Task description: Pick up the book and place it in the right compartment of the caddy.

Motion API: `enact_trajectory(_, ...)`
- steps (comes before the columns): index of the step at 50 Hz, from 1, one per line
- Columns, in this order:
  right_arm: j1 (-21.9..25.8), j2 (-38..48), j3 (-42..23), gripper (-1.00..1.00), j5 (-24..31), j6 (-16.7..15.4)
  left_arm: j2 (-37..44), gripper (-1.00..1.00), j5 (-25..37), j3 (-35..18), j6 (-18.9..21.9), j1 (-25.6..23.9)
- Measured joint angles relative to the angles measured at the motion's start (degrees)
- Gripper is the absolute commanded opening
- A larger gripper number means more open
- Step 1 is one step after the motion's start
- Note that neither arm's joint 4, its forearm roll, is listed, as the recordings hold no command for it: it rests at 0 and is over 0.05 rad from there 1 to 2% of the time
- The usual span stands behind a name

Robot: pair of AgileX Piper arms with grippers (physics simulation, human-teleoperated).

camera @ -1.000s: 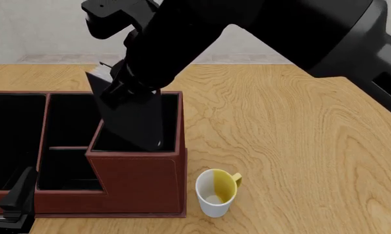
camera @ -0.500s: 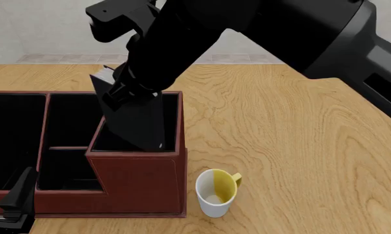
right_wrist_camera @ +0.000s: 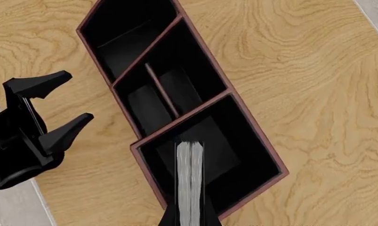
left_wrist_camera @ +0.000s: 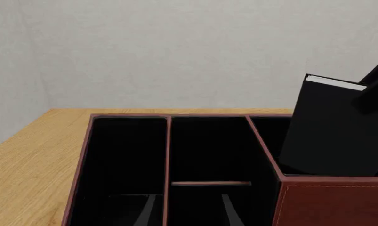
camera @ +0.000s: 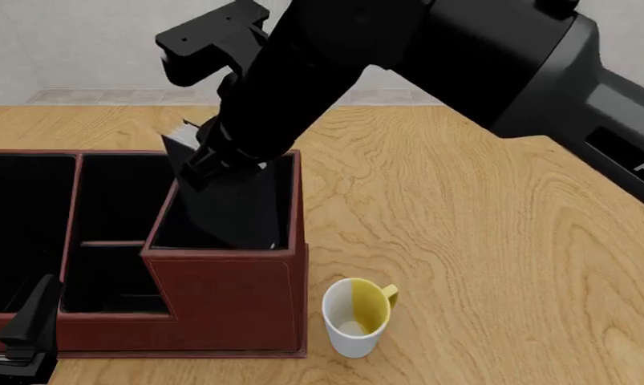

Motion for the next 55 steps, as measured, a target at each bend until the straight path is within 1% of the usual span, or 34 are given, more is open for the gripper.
enact_trajectory(31, -0.8, -1.4, 5.5, -1.0, -4.2, 1.0, 0.0, 1.0, 0.0, 0.0, 0.0, 0.0)
enact_trajectory(55, -1.7, -1.7, 7.5, -1.0, -6.7, 1.0, 0.0, 1.0, 0.0, 0.0, 0.0, 0.0)
